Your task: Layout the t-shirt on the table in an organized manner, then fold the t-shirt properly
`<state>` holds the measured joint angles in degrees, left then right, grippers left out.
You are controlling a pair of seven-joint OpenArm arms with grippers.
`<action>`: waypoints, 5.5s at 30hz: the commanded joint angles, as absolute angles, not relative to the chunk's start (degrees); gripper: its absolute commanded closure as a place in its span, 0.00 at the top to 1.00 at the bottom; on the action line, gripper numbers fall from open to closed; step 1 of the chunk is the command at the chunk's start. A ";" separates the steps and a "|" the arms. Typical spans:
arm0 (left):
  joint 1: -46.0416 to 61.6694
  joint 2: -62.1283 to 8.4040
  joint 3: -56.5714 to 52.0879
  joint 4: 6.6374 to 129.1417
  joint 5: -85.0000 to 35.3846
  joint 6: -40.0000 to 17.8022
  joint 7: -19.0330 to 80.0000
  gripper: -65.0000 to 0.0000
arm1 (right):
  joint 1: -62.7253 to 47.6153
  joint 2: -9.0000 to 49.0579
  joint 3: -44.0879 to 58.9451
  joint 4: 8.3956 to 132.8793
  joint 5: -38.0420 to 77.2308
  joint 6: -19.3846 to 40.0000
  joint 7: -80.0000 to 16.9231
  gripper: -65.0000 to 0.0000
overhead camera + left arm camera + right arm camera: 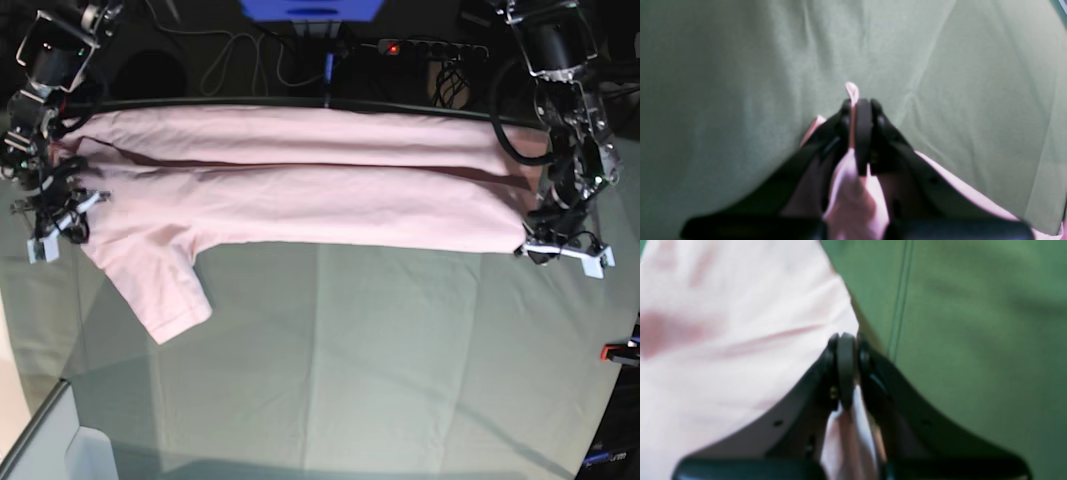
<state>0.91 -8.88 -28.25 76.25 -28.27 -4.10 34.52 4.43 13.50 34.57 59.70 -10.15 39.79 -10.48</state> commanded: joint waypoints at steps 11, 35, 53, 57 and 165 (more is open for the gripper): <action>-7.87 -11.38 -28.88 77.49 -28.88 -4.26 33.71 0.00 | 16.04 15.69 35.03 60.97 -8.84 40.00 -8.57 0.00; -15.25 -11.38 -28.79 76.09 -28.35 -4.35 33.27 0.00 | 15.69 12.79 40.75 65.10 -8.66 40.00 -8.40 0.00; -1.71 -10.77 -28.88 78.55 -29.05 -4.44 33.19 0.00 | -4.35 9.89 41.27 75.30 0.31 40.00 -8.13 0.00; 3.03 -10.51 -28.88 82.42 -29.05 -4.44 33.19 0.00 | -7.43 10.24 41.36 75.56 3.21 40.00 -8.13 0.00; 8.66 -6.64 -30.20 76.35 -29.05 -4.53 33.27 0.80 | -11.91 4.09 43.65 86.73 -1.63 40.00 -8.57 0.00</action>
